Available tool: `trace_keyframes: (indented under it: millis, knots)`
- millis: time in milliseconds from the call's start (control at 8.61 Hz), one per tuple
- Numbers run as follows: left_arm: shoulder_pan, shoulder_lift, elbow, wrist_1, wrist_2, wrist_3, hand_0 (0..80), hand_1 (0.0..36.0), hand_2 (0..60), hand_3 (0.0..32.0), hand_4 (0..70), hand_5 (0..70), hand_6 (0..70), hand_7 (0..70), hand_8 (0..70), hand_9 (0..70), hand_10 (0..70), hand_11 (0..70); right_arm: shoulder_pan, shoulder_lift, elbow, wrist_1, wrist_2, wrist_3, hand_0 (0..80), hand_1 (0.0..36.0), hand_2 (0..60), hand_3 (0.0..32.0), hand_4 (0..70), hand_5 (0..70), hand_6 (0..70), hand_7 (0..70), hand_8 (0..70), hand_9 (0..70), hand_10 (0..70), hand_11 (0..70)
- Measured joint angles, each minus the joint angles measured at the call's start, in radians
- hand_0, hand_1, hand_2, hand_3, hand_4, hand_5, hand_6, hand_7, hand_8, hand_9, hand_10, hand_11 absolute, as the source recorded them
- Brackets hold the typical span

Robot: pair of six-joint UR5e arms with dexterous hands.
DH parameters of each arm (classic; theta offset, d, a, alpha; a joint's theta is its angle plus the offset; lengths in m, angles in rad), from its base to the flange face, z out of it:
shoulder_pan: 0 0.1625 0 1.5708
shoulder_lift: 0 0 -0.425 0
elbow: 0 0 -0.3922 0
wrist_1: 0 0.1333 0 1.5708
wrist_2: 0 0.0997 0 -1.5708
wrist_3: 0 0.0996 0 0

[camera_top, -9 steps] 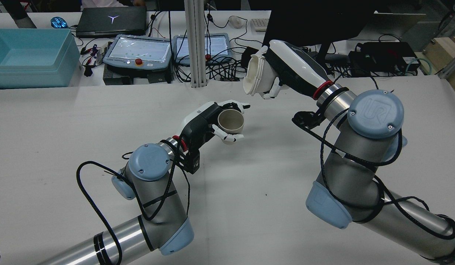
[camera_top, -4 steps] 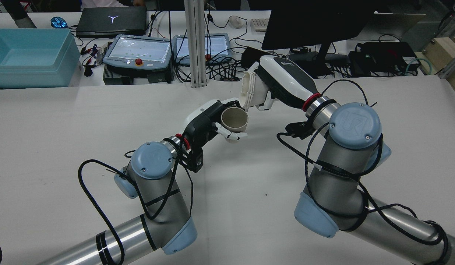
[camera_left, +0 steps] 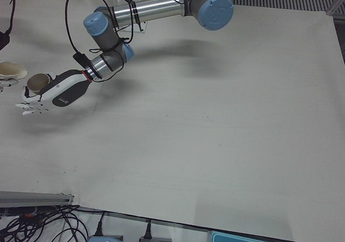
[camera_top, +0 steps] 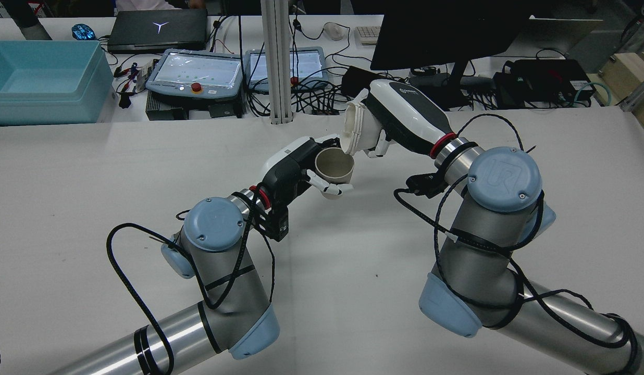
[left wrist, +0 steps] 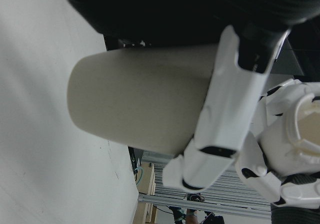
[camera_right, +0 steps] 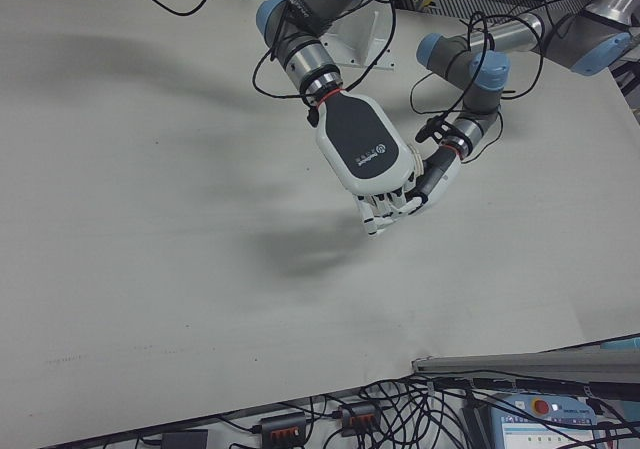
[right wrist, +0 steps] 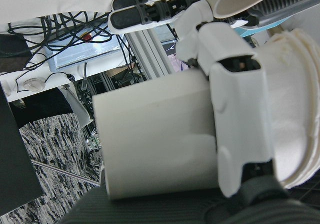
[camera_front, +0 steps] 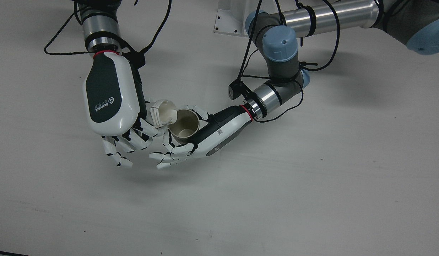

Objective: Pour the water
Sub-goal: 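Tilt the white cup with the right hand to pour into the beige cup, then raise the white cup upright and withdraw both hands apart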

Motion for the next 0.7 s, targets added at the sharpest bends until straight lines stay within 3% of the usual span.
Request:
trace_keyframes:
  millis: [465,697]
  knots:
    - [-0.015,0.014,-0.088,0.057,0.005,-0.011,80.0,36.0,60.0,0.0,39.3,70.0,20.8,14.7,12.3,5.8,6.4,13.6,0.054,-0.04,0.026,0.005,-0.003,0.182,80.0,36.0,60.0,0.0,43.6,31.8,70.0,70.0,56.9,70.0,31.2,48.6]
    - [-0.019,0.033,-0.108,0.068,0.006,-0.022,80.0,36.0,60.0,0.0,39.6,70.0,20.7,14.6,12.4,5.9,6.4,13.6,0.131,-0.087,0.074,0.008,-0.006,0.302,80.0,36.0,60.0,0.0,41.5,32.3,70.0,70.0,57.7,70.0,34.8,53.3]
